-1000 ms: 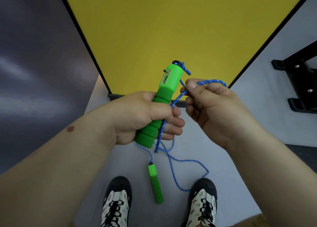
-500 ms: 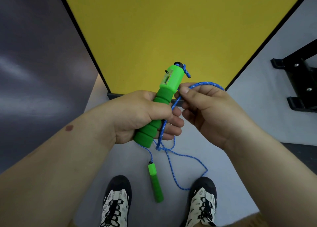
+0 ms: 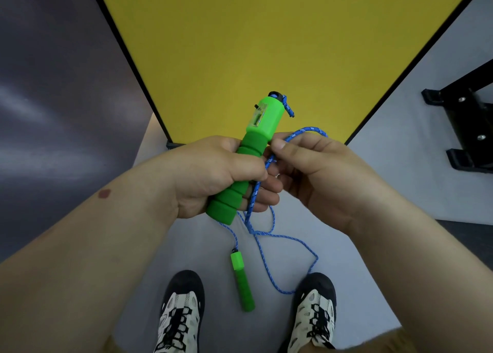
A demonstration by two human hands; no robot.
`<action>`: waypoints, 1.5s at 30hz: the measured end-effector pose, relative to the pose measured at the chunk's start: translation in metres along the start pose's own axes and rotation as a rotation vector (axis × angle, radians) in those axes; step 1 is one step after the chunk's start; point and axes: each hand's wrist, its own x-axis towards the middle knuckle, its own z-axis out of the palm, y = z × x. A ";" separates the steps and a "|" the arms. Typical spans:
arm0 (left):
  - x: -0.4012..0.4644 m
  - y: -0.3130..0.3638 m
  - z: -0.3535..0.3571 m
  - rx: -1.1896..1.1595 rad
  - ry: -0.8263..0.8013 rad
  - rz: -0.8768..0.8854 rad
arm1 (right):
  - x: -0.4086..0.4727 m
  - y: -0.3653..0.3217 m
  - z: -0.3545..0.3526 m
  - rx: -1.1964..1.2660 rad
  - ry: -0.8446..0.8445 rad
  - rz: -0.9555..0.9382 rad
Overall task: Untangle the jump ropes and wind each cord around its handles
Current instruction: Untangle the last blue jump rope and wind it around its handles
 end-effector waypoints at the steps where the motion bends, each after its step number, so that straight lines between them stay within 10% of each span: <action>1: 0.000 0.000 0.000 -0.005 0.007 -0.001 | 0.000 0.000 -0.001 -0.001 0.033 -0.015; 11: 0.002 -0.002 -0.002 -0.003 0.028 -0.005 | 0.005 -0.008 -0.008 0.180 0.283 -0.092; 17: 0.001 0.000 -0.003 -0.001 0.019 0.014 | 0.000 0.001 0.000 0.017 0.009 -0.017; 28: 0.000 -0.001 -0.003 0.001 0.014 -0.008 | 0.005 -0.007 -0.009 0.171 0.255 -0.098; 35: 0.002 -0.001 -0.003 0.000 0.014 0.016 | 0.000 -0.001 -0.002 -0.020 -0.019 0.014; 45: 0.002 -0.002 -0.002 -0.018 0.038 -0.010 | 0.004 -0.008 -0.008 0.154 0.235 -0.081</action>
